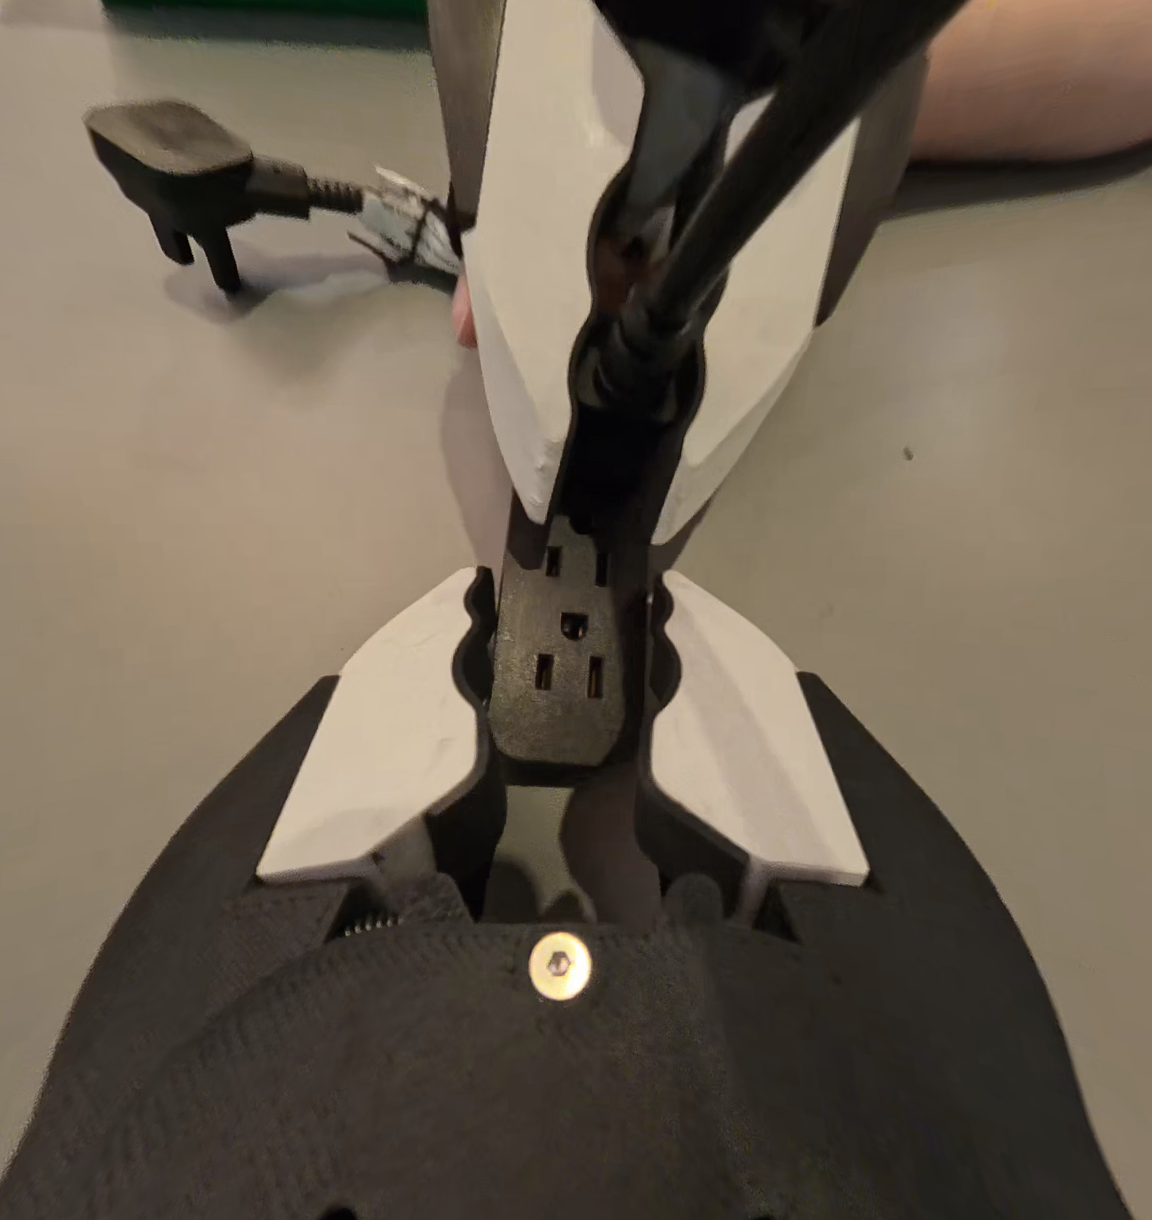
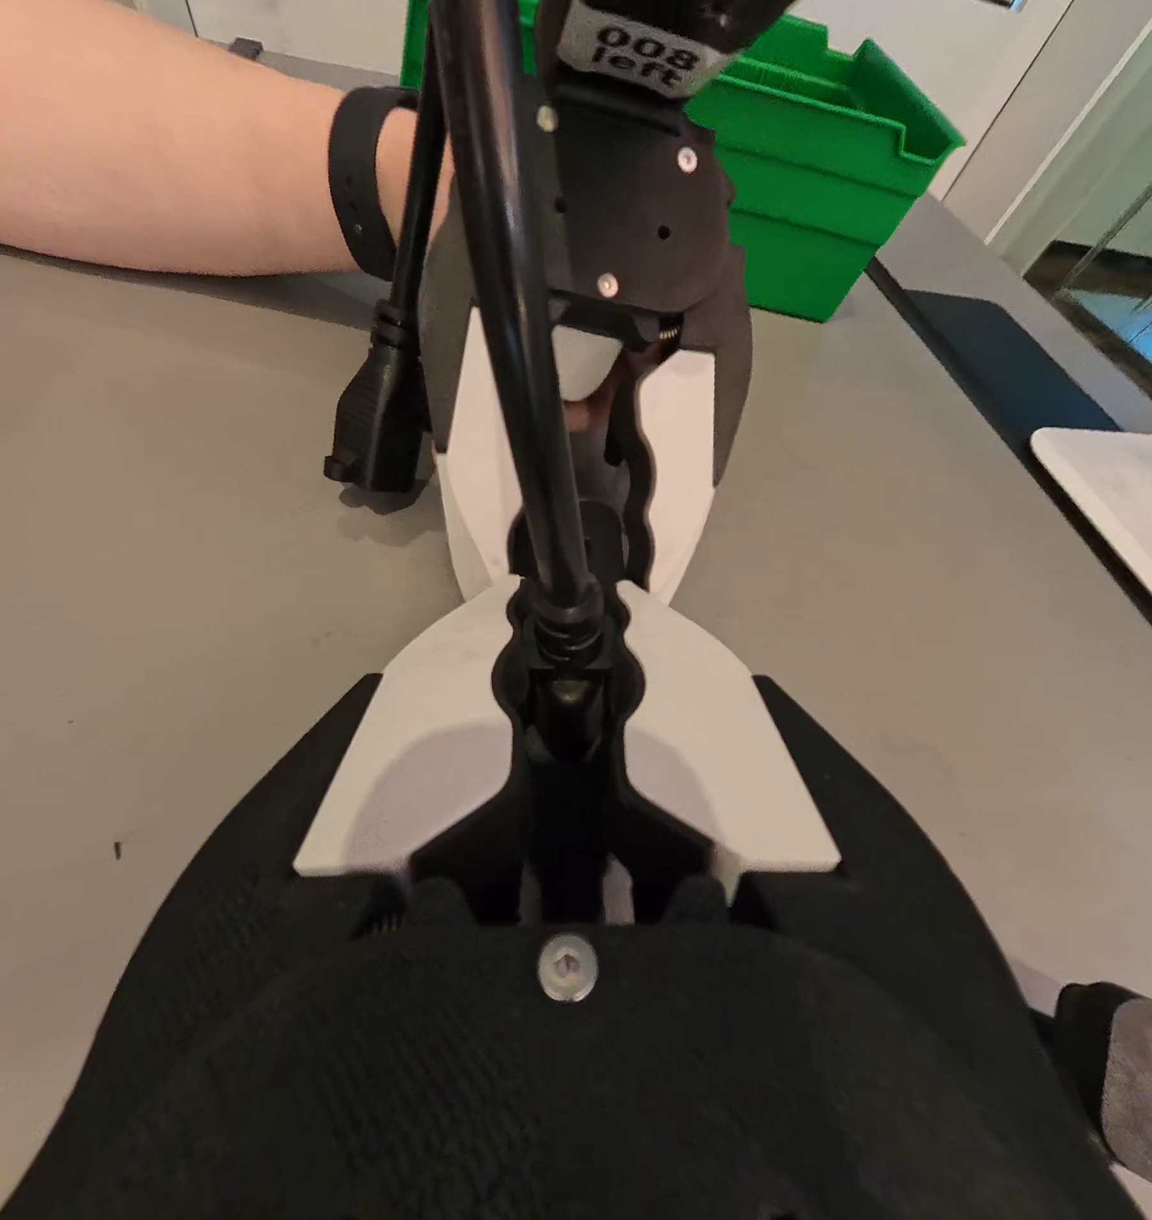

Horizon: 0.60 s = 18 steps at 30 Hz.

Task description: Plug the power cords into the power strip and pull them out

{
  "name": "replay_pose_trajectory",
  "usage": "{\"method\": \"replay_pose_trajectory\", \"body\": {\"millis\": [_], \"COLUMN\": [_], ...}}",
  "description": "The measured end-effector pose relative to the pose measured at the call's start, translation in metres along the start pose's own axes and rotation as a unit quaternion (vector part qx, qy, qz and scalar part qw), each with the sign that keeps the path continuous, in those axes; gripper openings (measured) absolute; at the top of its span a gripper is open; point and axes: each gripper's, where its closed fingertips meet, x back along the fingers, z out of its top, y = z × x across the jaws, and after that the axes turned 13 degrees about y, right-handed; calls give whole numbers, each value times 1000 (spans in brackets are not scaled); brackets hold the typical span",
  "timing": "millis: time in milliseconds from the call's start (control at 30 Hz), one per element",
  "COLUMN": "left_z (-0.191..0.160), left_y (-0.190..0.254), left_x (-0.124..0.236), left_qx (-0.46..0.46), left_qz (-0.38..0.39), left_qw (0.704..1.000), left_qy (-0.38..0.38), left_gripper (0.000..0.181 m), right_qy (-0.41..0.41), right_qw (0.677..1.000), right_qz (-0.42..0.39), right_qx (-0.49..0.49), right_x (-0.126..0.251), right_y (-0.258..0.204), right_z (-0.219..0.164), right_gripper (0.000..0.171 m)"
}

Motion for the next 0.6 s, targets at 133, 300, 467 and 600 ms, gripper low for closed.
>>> {"method": "replay_pose_trajectory", "body": {"millis": [133,300,467,600], "left_z": [-9,-9,-8,0], "left_y": [-2,-1,0,1], "left_x": [-6,-7,-8,-20], "left_qx": [-24,-26,-26,-32], "left_qz": [17,15,15,22], "left_qw": [999,999,999,999], "left_qy": [-39,-41,-38,-33], "left_gripper": [45,45,44,44], "right_qy": [-2,0,-11,-14], "right_qw": [1000,1000,999,999], "right_qz": [4,-1,-3,1], "right_qx": [-21,-22,-43,-52], "right_x": [0,1,1,-1], "right_y": [0,0,1,2], "right_z": [-1,-1,-3,-4], "right_gripper": [21,22,22,23]}}
